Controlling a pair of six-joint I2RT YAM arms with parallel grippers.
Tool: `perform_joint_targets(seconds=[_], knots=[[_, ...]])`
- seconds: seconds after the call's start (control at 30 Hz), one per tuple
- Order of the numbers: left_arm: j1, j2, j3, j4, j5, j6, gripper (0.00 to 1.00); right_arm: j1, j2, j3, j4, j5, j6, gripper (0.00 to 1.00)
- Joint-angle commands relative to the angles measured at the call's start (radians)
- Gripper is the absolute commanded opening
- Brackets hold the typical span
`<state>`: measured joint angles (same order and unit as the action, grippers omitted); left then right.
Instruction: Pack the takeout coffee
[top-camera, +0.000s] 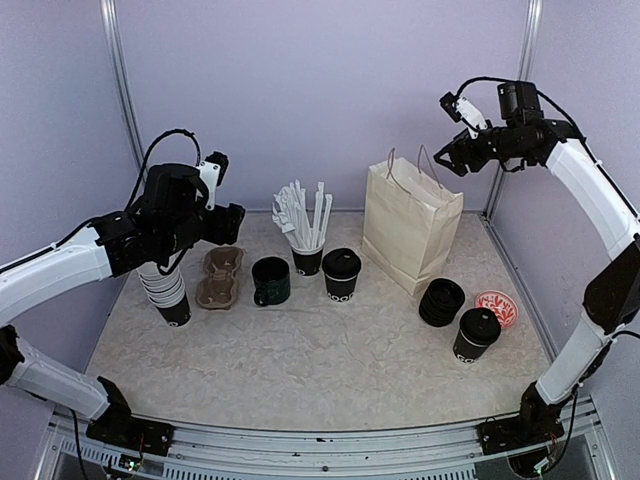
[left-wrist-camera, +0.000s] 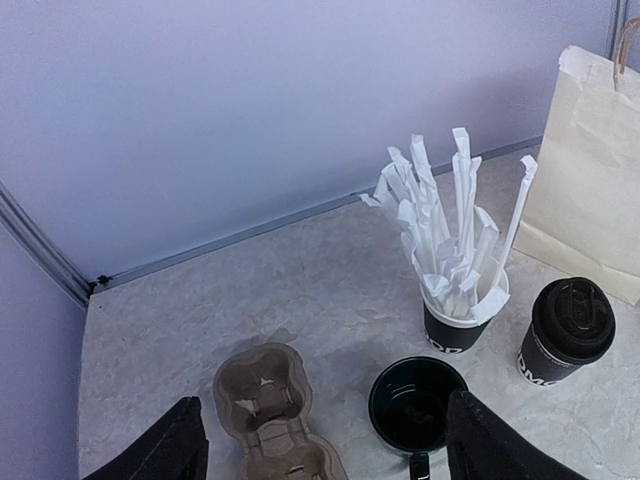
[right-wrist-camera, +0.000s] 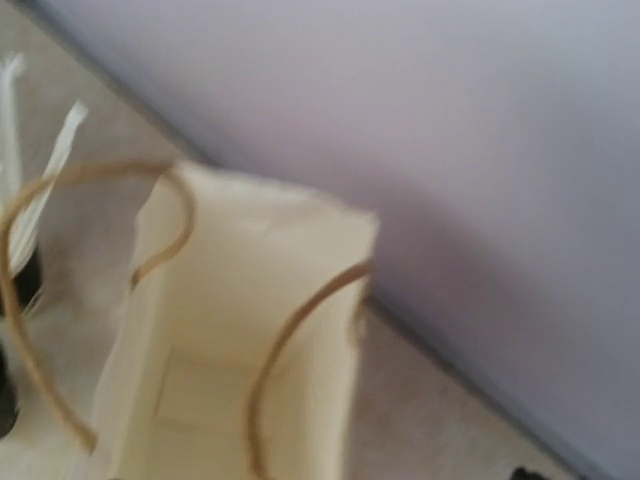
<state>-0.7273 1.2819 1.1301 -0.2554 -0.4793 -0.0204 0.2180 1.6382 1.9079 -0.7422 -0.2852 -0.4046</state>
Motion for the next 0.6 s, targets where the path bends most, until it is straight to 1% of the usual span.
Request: perform_joint_targets(seconds=[0.0,0.07,0.17,0.23,0.33,0.47,0.57], knots=[[-0.003,-0.031,-0.029,0.011,-0.018,0.017,0.80,-0.003,0.089,0.038,-0.128,-0.029,-0.022,0.81],[-0.004,-0.031,-0.034,0.011,-0.014,0.017,0.80,-0.007,0.127,0.074,-0.158,-0.046,-0.024,0.79],[-0.003,-0.033,-0.043,0.010,-0.017,0.016,0.80,-0.018,0.166,0.106,-0.157,-0.035,-0.006,0.78],[-0.003,-0.037,-0.050,0.014,-0.013,0.011,0.80,-0.033,0.206,0.147,-0.168,-0.026,0.011,0.75],[0.001,-0.036,-0.048,0.005,0.000,-0.010,0.79,-0.060,0.285,0.237,-0.222,-0.056,0.026,0.64],[0.004,-0.029,-0.045,-0.004,0.014,-0.023,0.79,-0.086,0.352,0.302,-0.255,-0.095,0.033,0.46],[0.005,-0.029,-0.046,-0.004,0.022,-0.027,0.78,-0.088,0.364,0.305,-0.257,-0.093,0.036,0.42]])
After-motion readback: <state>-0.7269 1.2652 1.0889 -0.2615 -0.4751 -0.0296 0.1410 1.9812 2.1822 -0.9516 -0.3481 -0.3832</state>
